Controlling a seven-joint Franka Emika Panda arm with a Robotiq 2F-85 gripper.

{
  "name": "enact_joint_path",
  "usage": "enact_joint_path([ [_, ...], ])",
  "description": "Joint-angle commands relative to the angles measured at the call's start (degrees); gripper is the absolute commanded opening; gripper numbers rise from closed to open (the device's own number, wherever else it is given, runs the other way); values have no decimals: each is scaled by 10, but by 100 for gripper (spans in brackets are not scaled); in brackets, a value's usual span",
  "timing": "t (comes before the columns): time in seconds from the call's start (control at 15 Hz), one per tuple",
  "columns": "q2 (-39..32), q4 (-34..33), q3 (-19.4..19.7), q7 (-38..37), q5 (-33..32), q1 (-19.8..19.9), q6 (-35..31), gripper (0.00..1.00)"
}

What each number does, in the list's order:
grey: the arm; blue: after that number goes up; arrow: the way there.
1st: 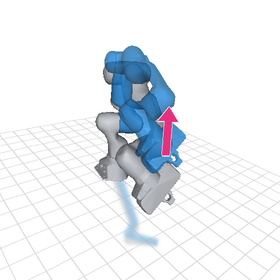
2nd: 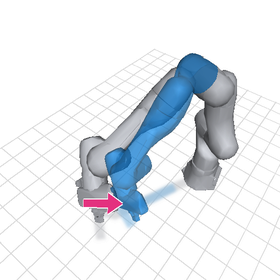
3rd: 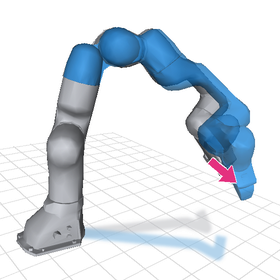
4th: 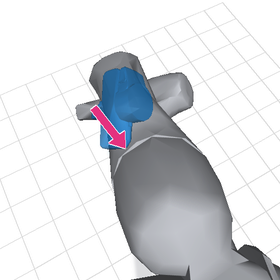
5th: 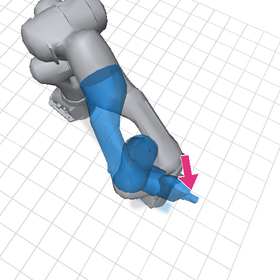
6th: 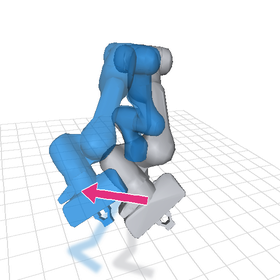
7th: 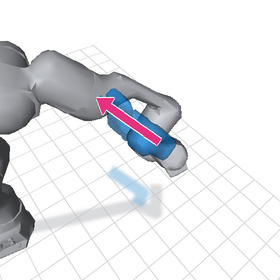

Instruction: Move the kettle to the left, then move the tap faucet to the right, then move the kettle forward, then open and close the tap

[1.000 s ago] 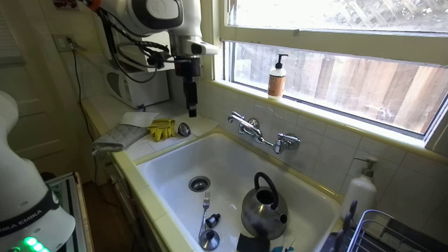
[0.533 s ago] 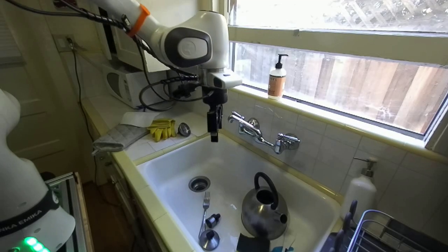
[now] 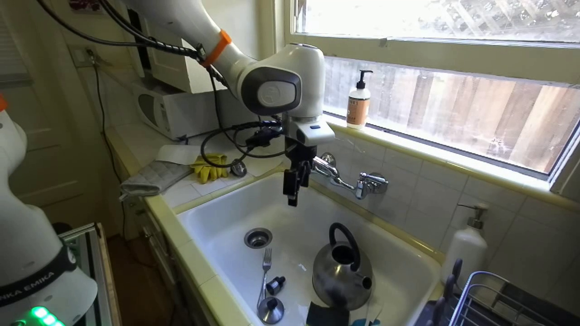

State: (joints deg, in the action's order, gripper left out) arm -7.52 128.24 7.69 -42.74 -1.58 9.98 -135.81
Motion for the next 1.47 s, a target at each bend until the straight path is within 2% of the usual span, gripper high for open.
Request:
enact_joint_path([
  [0.0,-4,-5,12,2,5,-12,2,100],
  [0.13,-5,-7,12,2,6,-12,3,100],
  [0.27,-47,-30,25,-107,-17,-22,-38,100],
  [0.47,-97,-60,36,-177,-1,-29,-78,100],
  [0.6,-129,-75,38,-196,24,-29,-114,100],
  [0.93,-205,-114,32,-173,96,-16,-205,100],
  [1.4,-272,-158,15,-110,167,9,-256,100],
])
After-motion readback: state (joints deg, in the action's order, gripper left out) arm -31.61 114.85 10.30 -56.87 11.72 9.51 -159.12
